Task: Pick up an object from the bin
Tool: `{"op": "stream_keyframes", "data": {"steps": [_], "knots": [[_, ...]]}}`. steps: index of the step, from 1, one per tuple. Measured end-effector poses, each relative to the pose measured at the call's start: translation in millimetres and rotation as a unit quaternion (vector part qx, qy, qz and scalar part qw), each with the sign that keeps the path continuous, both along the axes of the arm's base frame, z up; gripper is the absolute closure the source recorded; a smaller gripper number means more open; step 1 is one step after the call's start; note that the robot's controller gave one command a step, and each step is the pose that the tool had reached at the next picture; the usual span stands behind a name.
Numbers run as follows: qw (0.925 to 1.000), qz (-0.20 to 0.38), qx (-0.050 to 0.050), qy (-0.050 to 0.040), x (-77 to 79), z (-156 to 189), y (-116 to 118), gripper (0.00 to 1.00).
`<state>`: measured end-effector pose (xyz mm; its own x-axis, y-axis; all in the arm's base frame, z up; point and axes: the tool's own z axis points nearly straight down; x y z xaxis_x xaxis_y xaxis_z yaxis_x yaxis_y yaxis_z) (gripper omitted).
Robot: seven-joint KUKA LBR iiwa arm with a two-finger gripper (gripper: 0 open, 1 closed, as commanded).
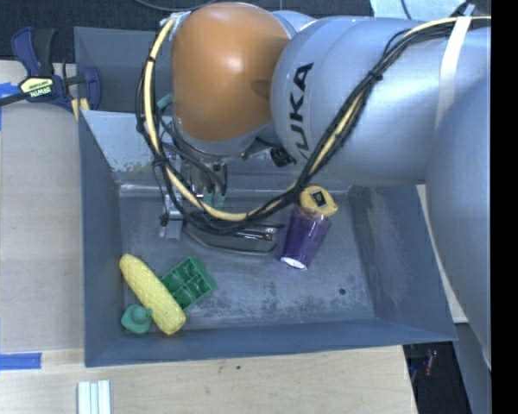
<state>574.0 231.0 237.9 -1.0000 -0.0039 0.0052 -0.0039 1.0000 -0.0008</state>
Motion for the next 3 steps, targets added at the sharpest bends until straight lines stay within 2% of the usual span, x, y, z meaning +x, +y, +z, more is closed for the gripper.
{"op": "stream_keyframes", "data": {"steps": [1,2,3], "knots": [[1.0000,-0.002,0.001,-0.0042,2.0,5,-2,0.00],[0.9998,-0.018,0.002,-0.0053,-57.5,-128,1,0.00],[0.9968,-0.079,0.004,-0.0100,-88.3,-83,10,0.00]]}}
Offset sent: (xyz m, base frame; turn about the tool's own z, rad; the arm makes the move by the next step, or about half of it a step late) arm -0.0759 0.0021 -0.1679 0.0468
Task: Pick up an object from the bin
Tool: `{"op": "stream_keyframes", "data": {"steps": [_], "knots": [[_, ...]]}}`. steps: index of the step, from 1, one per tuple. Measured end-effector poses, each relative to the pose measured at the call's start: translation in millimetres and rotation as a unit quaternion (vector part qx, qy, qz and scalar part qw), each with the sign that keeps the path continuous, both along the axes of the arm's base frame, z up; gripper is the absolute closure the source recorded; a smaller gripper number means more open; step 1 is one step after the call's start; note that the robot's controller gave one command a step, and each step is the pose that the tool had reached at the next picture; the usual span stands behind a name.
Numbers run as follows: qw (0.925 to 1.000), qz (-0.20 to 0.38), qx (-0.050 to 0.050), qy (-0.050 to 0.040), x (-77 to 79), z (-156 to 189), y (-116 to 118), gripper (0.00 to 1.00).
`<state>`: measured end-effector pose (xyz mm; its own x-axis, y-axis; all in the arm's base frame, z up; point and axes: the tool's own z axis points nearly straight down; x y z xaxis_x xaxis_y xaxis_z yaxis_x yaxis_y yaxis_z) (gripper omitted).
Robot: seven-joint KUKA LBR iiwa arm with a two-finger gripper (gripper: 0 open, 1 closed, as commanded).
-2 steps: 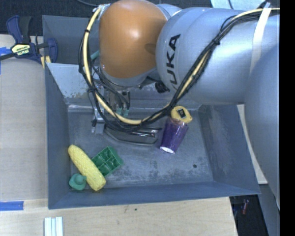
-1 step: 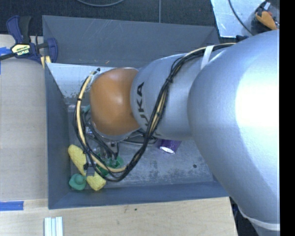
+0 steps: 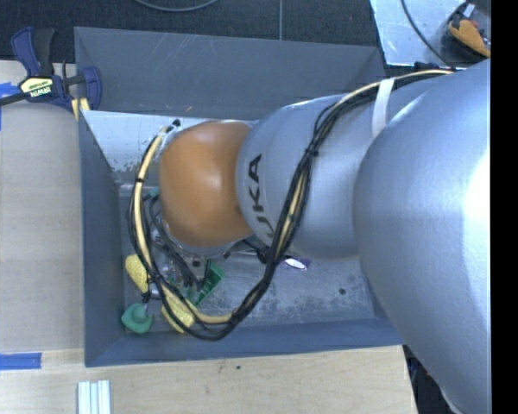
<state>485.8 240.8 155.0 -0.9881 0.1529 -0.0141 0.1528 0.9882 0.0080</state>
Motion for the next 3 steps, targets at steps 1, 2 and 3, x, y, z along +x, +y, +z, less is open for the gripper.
{"op": "stream_keyframes", "data": {"steps": [1,2,3], "knots": [[0.9935,-0.113,0.005,-0.0036,45.3,-80,-13,0.00],[0.9920,-0.126,0.005,-0.0033,47.3,-82,-15,0.00],[0.9820,-0.189,0.010,-0.0085,35.0,-80,-41,1.00]]}}
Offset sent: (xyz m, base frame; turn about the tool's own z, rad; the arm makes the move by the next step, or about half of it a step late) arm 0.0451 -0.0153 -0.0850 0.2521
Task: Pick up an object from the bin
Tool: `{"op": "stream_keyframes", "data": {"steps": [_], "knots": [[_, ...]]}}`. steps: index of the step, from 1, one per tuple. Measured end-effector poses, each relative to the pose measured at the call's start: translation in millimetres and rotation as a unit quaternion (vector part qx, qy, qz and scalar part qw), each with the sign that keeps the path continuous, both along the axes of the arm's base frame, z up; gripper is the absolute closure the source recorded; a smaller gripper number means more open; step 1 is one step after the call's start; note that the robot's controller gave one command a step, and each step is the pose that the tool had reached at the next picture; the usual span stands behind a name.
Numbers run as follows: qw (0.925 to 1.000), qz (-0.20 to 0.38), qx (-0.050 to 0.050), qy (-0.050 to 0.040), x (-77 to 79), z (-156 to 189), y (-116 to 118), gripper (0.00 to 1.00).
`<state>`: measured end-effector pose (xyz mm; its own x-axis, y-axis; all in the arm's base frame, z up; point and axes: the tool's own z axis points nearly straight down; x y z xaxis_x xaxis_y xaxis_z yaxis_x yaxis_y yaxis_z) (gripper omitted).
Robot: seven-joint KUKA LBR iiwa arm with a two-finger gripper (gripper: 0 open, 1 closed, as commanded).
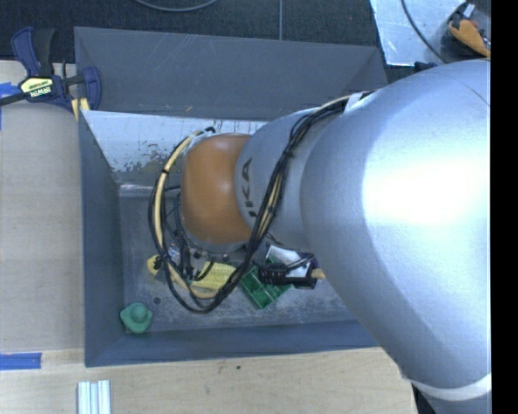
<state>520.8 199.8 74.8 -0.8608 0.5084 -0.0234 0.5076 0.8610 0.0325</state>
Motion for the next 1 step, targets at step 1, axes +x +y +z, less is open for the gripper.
{"op": "stream_keyframes", "data": {"steps": [1], "knots": [[1.0000,0.000,0.000,0.0000,0.0,0.0,0.0,1.00]]}}
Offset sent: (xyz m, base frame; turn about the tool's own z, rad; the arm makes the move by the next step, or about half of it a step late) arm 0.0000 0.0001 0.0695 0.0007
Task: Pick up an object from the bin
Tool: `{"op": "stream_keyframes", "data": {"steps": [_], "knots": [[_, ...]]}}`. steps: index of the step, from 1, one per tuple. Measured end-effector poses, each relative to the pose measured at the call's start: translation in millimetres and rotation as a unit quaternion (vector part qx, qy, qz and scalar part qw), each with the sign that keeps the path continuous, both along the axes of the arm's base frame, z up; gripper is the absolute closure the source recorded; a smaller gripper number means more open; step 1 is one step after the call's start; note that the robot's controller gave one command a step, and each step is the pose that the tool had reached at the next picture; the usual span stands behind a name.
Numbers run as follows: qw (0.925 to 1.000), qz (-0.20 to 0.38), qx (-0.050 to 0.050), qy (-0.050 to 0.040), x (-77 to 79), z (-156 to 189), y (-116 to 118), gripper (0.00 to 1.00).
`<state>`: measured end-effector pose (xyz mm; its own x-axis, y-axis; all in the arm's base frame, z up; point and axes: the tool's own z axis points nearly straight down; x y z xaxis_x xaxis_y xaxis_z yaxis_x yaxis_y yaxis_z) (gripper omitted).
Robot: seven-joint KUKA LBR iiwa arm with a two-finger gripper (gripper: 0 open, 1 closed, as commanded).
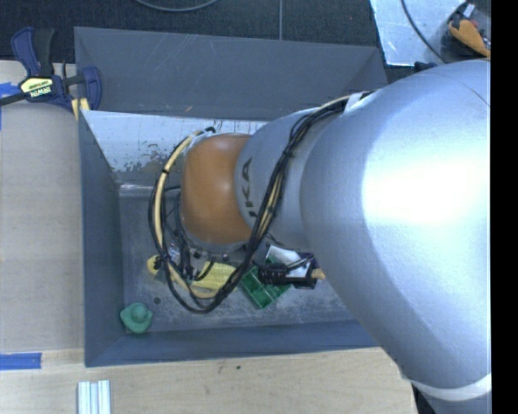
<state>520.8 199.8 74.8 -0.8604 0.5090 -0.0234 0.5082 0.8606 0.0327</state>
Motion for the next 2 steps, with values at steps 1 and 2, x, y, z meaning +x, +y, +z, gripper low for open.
{"op": "stream_keyframes", "data": {"steps": [1,2], "knots": [[1.0000,0.000,-0.003,0.0070,-4.2,20,-2,1.00],[1.0000,0.001,-0.002,0.0044,-2.4,67,-2,1.00]]}}
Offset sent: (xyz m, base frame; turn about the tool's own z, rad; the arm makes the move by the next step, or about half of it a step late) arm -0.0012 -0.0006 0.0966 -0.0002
